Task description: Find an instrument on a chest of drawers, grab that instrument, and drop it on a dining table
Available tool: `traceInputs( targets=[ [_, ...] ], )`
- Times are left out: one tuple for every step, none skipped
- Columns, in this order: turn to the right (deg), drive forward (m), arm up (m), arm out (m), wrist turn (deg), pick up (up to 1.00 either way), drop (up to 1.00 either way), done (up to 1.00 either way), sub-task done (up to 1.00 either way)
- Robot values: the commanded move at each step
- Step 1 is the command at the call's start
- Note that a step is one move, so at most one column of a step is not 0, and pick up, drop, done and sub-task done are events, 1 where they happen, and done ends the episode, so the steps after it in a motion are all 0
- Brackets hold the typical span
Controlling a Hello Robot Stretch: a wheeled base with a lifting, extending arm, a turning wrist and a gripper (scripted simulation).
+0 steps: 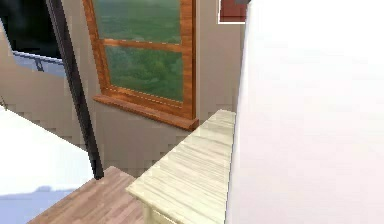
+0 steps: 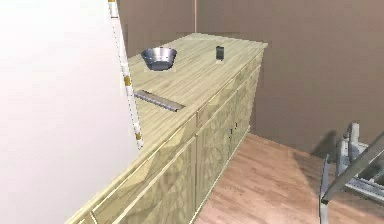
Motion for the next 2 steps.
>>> traceInputs(
  targets=[
    [-12.0, 0.0, 0.0, 0.0, 0.0, 0.0, 0.0, 0.0, 0.0],
    [0.0, 0.0, 0.5, 0.0, 0.0, 0.0, 0.0, 0.0, 0.0]
  ],
)
